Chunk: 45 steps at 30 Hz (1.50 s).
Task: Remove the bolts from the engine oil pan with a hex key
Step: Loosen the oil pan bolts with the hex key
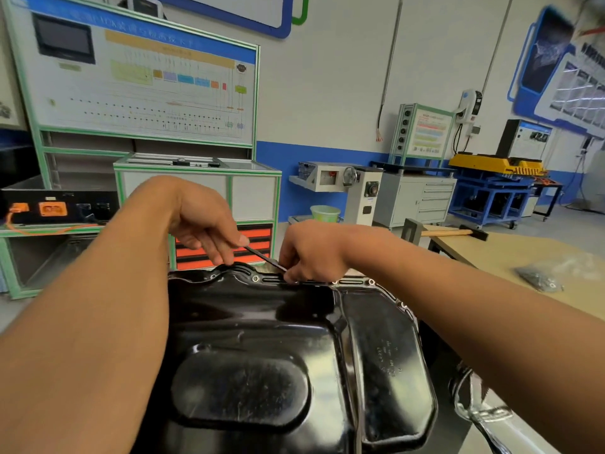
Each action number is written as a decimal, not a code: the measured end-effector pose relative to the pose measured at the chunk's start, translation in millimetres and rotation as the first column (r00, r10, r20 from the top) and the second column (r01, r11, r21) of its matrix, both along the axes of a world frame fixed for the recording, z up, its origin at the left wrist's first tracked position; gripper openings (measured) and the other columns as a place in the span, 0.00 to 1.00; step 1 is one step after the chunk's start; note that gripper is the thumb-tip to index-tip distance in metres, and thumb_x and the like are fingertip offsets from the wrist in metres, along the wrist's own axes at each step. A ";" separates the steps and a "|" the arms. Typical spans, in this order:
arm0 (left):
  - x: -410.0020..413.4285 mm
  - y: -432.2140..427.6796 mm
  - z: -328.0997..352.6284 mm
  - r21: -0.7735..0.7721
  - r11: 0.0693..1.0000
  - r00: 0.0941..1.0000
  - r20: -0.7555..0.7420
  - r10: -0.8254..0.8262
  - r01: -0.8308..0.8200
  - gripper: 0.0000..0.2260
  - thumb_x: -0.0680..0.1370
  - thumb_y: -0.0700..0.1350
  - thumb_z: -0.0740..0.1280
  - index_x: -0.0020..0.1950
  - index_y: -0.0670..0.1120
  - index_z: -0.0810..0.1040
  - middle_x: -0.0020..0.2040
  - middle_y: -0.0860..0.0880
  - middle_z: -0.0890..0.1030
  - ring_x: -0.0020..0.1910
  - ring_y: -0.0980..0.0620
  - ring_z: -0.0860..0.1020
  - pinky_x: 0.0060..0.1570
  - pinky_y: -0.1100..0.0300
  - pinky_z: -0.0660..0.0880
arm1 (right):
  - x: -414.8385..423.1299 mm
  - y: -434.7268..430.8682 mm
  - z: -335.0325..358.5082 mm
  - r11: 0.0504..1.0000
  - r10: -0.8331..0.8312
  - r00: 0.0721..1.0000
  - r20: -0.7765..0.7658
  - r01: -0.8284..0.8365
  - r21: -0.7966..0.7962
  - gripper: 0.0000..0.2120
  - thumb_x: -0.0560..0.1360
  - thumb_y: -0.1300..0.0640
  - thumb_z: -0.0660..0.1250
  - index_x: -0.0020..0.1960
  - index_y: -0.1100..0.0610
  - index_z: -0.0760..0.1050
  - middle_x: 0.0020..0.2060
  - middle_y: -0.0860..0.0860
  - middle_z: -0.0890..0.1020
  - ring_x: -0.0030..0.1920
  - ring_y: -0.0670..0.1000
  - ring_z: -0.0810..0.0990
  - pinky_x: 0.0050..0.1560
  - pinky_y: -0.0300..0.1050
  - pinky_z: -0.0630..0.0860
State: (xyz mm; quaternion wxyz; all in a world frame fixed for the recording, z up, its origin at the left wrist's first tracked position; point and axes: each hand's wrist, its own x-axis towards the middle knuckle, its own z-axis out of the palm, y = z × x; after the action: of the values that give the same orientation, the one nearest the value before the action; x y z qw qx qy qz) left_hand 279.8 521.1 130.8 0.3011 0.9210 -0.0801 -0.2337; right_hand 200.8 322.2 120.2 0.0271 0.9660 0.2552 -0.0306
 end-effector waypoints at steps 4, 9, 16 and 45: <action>-11.1 -3.3 4.2 0.161 0.981 0.994 -0.048 -0.102 0.109 0.11 0.66 0.51 0.77 0.41 0.46 0.83 0.38 0.49 0.85 0.28 0.57 0.79 0.20 0.70 0.61 | 3.5 9.6 6.2 0.985 0.044 0.998 -0.034 -0.049 -0.167 0.14 0.81 0.59 0.65 0.36 0.57 0.72 0.32 0.52 0.75 0.34 0.52 0.71 0.32 0.40 0.68; -14.8 -6.6 7.0 0.185 0.967 0.985 -0.034 -0.169 0.172 0.06 0.65 0.49 0.78 0.36 0.48 0.86 0.33 0.51 0.83 0.26 0.58 0.74 0.21 0.70 0.59 | 9.3 7.9 11.3 0.983 0.057 0.991 -0.123 -0.077 -0.166 0.09 0.83 0.58 0.62 0.44 0.55 0.77 0.40 0.51 0.82 0.34 0.42 0.75 0.32 0.29 0.69; -7.3 -4.2 7.1 0.095 0.978 0.982 0.008 -0.190 0.188 0.05 0.73 0.40 0.74 0.37 0.45 0.85 0.32 0.50 0.80 0.24 0.59 0.71 0.20 0.69 0.60 | 13.7 -6.3 7.1 0.997 0.059 0.978 -0.200 -0.049 0.056 0.13 0.81 0.55 0.66 0.38 0.52 0.78 0.33 0.49 0.78 0.34 0.45 0.73 0.39 0.35 0.70; -13.8 -39.6 10.8 -0.273 0.917 0.897 0.411 -0.162 0.290 0.09 0.78 0.39 0.69 0.57 0.49 0.80 0.31 0.56 0.80 0.36 0.56 0.77 0.33 0.62 0.75 | 13.6 3.8 -32.2 0.361 0.174 0.887 -0.427 0.346 0.866 0.13 0.80 0.60 0.67 0.36 0.58 0.75 0.29 0.52 0.80 0.21 0.42 0.69 0.21 0.34 0.61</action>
State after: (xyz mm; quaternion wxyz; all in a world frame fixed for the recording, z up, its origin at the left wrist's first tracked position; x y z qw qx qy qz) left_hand 266.0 481.5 141.6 0.3987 0.8699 -0.2823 -0.0682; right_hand 214.4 326.0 88.0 -0.5828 0.7869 0.1732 -0.1055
